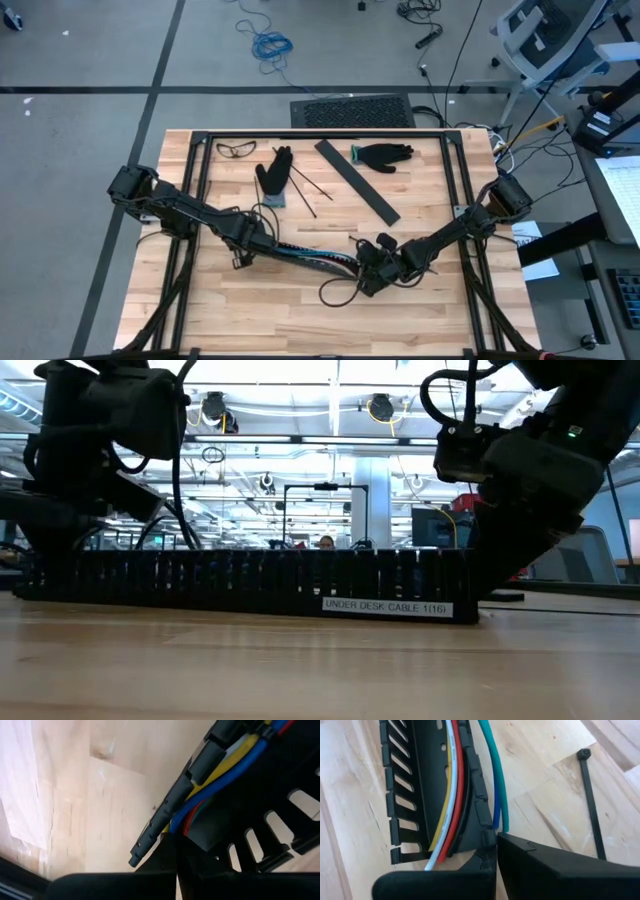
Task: Ziptie cables
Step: Put the ziptied cables in the black cable duct
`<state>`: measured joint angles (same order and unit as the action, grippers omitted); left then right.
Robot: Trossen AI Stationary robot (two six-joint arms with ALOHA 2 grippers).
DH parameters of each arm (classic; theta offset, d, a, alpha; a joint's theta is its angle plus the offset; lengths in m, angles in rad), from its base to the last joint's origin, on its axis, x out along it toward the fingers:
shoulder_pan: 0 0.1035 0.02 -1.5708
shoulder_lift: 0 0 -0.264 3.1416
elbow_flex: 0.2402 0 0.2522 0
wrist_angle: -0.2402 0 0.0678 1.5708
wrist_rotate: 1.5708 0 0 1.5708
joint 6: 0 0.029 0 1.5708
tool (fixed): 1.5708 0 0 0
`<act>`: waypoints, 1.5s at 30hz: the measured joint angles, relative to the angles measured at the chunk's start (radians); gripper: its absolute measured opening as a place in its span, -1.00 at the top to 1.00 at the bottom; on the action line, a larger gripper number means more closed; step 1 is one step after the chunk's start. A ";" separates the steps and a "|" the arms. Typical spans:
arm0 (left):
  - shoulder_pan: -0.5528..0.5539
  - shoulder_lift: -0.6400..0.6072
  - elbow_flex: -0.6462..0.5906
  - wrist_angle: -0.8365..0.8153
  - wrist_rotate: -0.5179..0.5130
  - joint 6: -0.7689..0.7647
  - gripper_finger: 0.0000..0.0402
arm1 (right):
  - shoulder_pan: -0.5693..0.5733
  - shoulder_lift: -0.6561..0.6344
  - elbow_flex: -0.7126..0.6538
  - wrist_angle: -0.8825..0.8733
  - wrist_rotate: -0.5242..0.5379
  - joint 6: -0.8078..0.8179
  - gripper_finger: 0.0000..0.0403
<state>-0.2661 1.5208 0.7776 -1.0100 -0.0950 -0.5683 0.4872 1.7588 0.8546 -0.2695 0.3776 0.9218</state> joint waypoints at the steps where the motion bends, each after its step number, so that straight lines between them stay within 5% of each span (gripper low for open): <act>1: 0.000 0.000 0.000 0.006 0.000 0.004 1.00 | 0.000 0.000 0.000 0.000 -0.002 0.000 1.00; 29: -0.002 -0.002 0.003 0.089 -0.011 0.000 0.87 | 0.002 0.001 -0.002 0.004 0.005 -0.030 0.95; 45: -0.008 -0.002 0.068 0.090 0.127 0.008 0.08 | 0.024 -0.035 -0.002 0.000 -0.082 -0.111 0.23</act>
<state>-0.2737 1.5188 0.8461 -0.9203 0.0320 -0.5606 0.5113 1.7239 0.8523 -0.2694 0.2953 0.8111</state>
